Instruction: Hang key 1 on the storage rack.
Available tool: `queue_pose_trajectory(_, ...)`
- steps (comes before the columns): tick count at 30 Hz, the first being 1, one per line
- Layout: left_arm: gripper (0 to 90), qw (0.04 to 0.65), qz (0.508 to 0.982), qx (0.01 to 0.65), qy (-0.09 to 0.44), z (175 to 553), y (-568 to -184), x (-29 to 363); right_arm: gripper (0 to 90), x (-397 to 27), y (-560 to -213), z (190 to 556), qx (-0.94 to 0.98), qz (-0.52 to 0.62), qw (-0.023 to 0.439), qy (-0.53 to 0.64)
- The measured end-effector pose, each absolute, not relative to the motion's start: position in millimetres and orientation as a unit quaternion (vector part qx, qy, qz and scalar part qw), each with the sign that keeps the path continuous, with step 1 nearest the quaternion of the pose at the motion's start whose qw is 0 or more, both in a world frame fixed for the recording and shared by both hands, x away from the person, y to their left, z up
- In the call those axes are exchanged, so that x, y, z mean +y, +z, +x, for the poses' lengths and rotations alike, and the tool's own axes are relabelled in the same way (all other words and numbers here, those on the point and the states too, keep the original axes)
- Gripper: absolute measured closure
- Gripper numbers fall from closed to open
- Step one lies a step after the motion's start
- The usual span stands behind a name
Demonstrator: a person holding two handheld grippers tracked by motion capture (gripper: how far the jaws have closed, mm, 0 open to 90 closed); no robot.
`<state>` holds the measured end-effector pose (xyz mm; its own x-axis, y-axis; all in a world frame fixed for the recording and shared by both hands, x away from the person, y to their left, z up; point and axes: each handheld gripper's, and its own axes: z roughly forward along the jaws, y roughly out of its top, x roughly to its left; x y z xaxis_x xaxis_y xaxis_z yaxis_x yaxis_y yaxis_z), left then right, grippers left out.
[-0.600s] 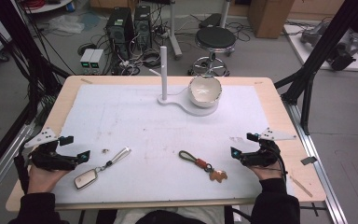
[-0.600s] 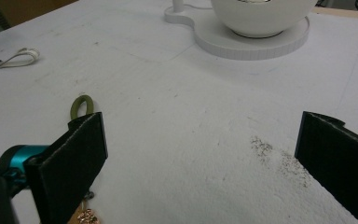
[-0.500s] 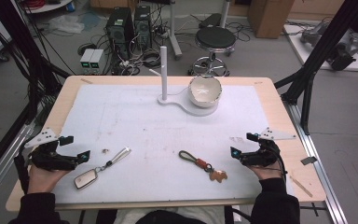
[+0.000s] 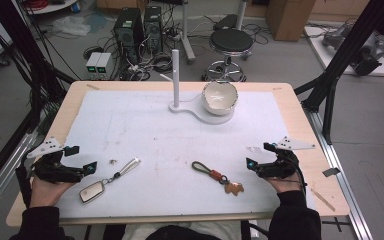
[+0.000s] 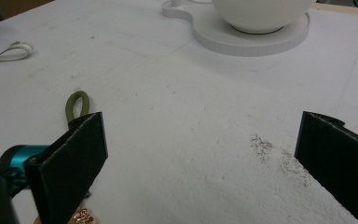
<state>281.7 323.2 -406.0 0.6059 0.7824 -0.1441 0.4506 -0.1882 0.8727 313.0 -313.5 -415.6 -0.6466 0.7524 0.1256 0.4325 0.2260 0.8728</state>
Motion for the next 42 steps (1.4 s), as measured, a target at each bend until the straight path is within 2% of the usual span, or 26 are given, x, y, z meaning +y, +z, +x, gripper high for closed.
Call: queue_pose_trajectory(42,1.7,0.483,0.754,0.414,0.164,284,-410,324,1.3,-263,-425,316,0.822,0.332,0.119,0.446)
